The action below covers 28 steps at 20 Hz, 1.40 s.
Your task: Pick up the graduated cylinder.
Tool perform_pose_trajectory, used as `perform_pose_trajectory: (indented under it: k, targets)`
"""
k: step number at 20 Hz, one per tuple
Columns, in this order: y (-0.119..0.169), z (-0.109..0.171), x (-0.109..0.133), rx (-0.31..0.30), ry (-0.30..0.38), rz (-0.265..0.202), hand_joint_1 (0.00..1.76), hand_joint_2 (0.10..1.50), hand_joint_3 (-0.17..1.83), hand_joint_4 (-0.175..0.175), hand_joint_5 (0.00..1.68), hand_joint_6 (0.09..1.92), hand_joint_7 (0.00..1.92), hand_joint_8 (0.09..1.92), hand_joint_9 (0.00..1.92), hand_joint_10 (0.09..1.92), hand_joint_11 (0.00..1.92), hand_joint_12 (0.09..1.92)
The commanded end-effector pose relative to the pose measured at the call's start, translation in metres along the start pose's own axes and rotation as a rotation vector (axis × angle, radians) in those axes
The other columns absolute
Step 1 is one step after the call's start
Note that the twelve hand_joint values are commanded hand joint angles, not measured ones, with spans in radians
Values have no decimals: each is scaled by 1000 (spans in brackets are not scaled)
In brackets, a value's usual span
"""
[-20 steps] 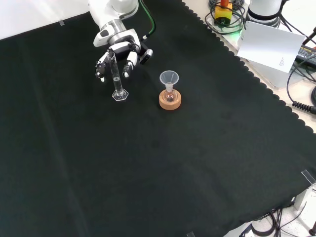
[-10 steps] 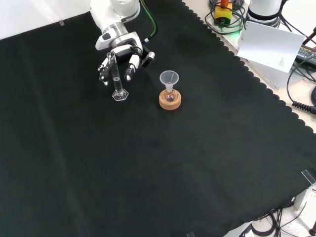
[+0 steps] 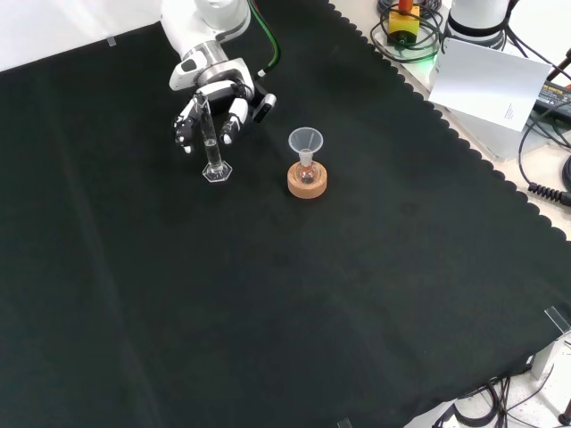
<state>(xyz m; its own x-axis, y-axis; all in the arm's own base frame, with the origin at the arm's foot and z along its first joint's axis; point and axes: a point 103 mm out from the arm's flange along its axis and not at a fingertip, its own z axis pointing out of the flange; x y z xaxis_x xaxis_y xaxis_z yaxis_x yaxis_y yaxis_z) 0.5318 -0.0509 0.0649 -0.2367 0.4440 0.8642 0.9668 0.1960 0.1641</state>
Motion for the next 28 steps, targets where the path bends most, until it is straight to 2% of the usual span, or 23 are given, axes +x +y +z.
perform_pose_trajectory:
  k: [1, 8, 13, 19, 20, 22, 24, 28]
  targets:
    - [0, 12, 3, 4, -1, 0, 1073, 1001, -175, -15, 667, 189, 516, 592, 723, 508, 392, 1273]
    - [0, 12, 1, 2, -7, 4, 1082, 1005, -175, -10, 661, 284, 544, 579, 756, 485, 421, 1268]
    - [0, 13, 1, -2, -13, 5, 1085, 1015, -175, -6, 604, 465, 556, 572, 775, 462, 439, 1255]
    - [0, 12, 0, -14, -15, 10, 1085, 1024, -175, -4, 599, 497, 558, 573, 778, 461, 444, 1257]
    - [1, 11, 0, -42, 5, 4, 1083, 1025, -175, -4, 599, 499, 557, 573, 777, 461, 444, 1257]
    - [-1, 7, -2, -25, 39, -5, 1079, 1029, -175, -4, 597, 505, 556, 573, 776, 460, 445, 1257]
    - [-1, 11, -1, -12, 13, 2, 1077, 1032, -175, -4, 596, 510, 556, 573, 777, 460, 447, 1258]
    - [-2, 8, -3, -34, 14, 19, 1073, 1050, -175, 1, 624, 533, 576, 582, 801, 469, 469, 1261]
